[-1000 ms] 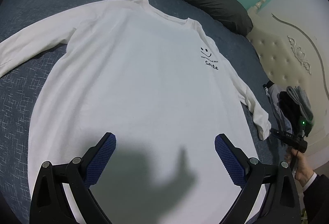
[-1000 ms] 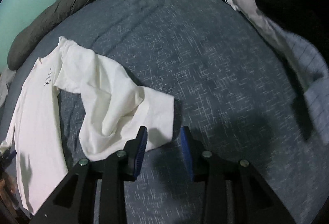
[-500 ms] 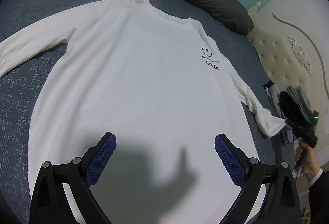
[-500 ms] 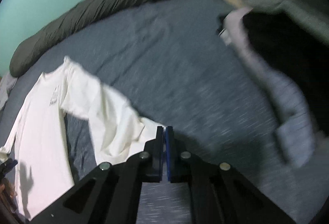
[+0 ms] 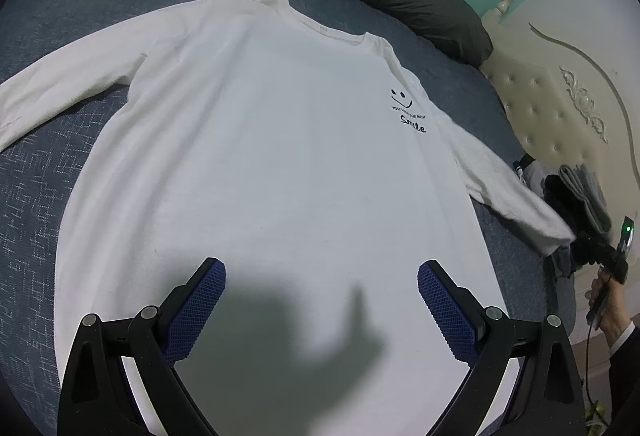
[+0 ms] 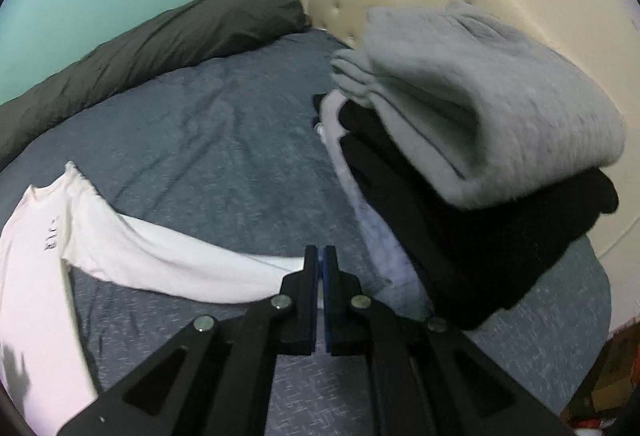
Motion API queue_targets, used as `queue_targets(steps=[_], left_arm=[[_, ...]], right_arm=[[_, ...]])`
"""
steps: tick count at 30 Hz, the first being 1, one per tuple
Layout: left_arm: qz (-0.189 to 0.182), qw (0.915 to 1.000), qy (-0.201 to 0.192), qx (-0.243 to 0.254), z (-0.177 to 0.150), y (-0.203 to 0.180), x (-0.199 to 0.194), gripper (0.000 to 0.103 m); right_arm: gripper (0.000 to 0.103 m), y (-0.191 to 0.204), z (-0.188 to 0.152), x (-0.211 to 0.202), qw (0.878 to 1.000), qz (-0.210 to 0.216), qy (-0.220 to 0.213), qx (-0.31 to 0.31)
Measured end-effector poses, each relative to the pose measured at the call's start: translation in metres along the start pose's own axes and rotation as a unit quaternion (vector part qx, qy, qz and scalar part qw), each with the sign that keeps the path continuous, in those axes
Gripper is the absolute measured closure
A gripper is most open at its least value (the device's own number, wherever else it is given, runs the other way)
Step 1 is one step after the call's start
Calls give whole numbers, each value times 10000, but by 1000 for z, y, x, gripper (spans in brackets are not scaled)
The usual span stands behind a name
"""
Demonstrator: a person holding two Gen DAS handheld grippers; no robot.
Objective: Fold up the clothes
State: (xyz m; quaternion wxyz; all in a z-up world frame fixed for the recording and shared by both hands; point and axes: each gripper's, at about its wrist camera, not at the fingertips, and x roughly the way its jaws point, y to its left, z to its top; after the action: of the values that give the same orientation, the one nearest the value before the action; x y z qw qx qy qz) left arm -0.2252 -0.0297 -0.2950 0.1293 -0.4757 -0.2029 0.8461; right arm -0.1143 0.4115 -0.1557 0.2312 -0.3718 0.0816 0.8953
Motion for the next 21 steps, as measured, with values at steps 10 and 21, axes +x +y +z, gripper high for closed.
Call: queue_targets(steps=[10,21], left_arm=[[-6,10000,47,31,-1,0,2,4],[-18,9999,99,70,-2,-1,4,4]], right_arm=[[101,-9,-19,23,9972,488,513,258],[68,14,-56,84,9900,467,1281,372]])
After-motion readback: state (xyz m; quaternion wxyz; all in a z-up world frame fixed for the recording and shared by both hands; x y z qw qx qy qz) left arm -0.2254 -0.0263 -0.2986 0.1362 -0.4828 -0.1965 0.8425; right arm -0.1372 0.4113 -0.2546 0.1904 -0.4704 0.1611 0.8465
